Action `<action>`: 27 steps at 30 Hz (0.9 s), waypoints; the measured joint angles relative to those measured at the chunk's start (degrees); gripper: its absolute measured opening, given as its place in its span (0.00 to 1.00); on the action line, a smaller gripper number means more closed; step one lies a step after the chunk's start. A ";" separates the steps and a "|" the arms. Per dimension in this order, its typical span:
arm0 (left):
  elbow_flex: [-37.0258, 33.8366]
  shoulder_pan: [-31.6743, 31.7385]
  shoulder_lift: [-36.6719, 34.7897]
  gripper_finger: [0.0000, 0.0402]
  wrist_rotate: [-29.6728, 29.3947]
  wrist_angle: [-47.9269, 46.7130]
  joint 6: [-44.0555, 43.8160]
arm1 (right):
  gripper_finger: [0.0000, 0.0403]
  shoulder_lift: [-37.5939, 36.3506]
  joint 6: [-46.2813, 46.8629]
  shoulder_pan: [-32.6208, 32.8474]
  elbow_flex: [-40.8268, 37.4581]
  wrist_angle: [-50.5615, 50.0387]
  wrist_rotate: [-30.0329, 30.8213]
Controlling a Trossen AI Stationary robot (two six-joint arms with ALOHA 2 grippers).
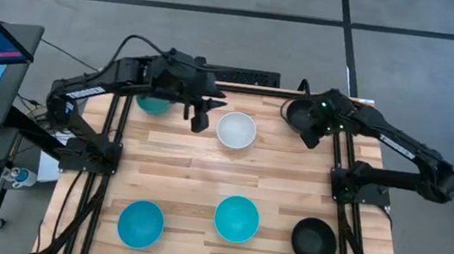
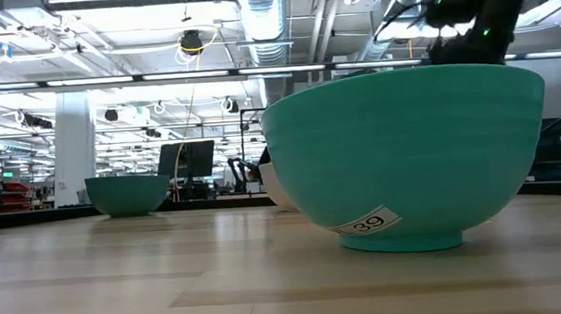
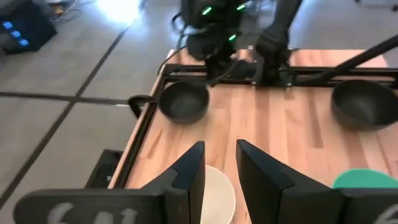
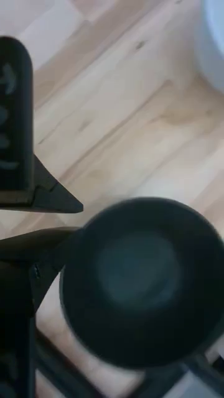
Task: Nest bowls inside each other
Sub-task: Stack the top black bowl on the white bowl
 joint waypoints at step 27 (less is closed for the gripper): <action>0.02 3.85 -0.56 0.21 4.45 5.40 -0.11 | 0.17 16.13 -13.37 -1.64 5.09 2.60 -2.45</action>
